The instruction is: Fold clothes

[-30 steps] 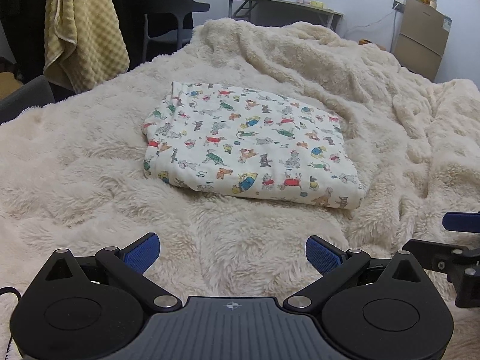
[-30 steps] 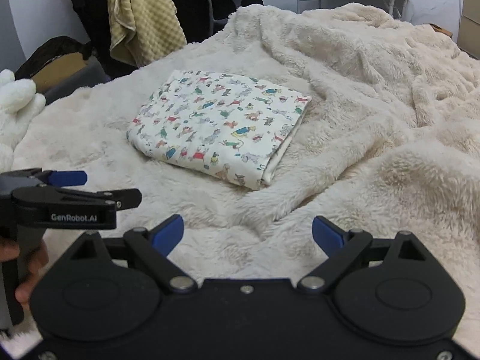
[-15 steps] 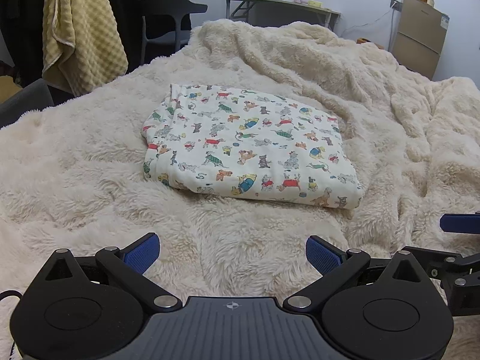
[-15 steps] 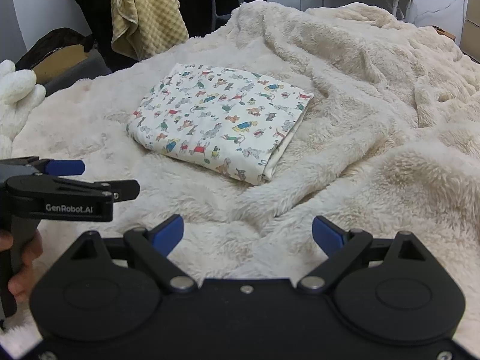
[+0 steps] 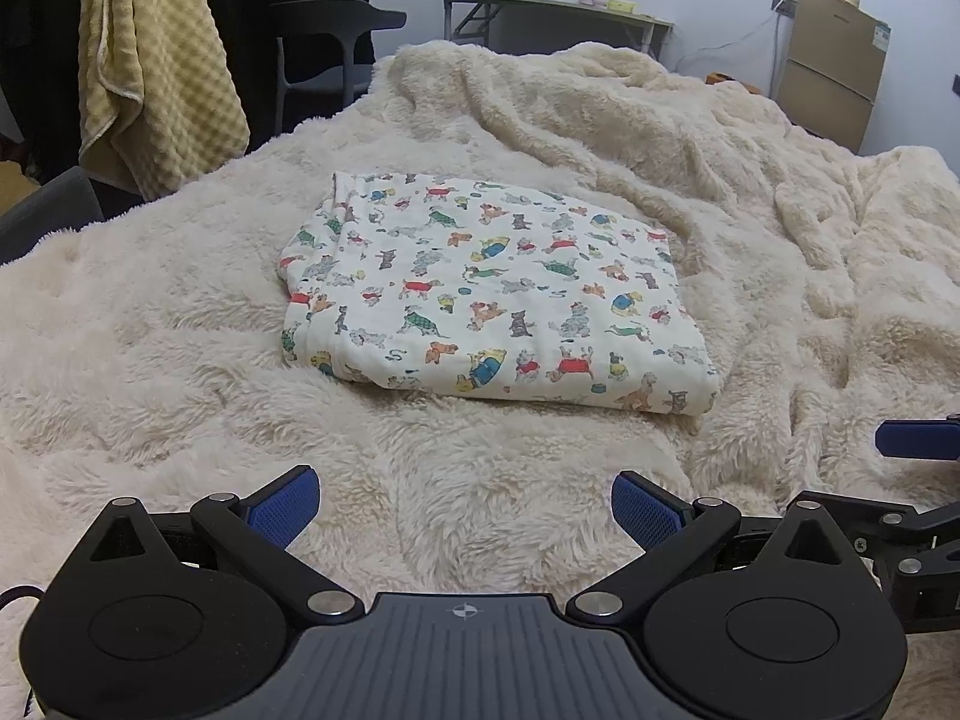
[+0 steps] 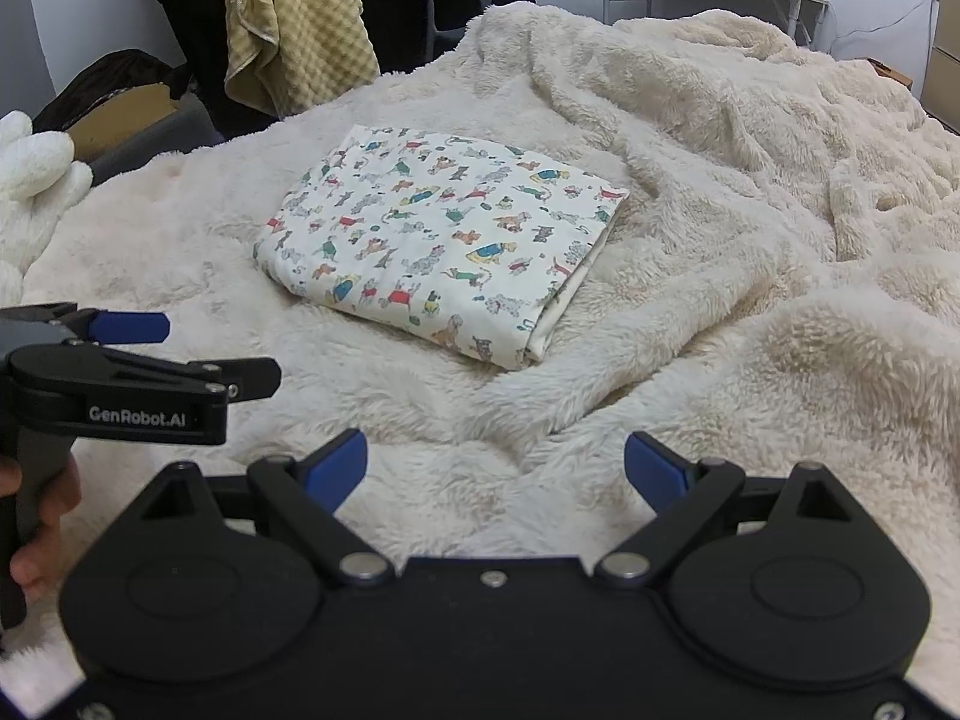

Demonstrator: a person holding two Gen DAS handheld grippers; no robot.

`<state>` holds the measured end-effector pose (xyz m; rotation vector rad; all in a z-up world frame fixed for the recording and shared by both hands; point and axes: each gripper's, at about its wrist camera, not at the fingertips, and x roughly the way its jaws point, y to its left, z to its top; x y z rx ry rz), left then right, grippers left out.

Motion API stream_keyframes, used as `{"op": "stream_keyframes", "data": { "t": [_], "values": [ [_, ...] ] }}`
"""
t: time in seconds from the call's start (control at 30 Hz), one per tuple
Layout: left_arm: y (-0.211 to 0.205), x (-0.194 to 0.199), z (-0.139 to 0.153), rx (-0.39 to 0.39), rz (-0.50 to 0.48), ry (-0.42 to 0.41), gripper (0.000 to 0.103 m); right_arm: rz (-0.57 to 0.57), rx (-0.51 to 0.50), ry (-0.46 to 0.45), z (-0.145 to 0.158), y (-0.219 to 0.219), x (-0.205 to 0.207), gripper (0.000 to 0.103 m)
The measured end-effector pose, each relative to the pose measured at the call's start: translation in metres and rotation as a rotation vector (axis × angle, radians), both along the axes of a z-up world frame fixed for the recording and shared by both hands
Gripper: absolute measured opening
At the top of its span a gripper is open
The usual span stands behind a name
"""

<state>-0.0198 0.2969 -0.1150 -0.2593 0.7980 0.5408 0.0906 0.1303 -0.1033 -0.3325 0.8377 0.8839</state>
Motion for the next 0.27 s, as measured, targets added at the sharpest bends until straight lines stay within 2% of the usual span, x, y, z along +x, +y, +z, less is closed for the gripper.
{"op": "stream_keyframes", "data": {
  "t": [0.27],
  "values": [
    [-0.0017, 0.0002, -0.0007, -0.002, -0.013, 0.002, 0.103, 0.003, -0.003, -0.004, 0.0004, 0.0005, -0.0006, 0.092]
  ]
}}
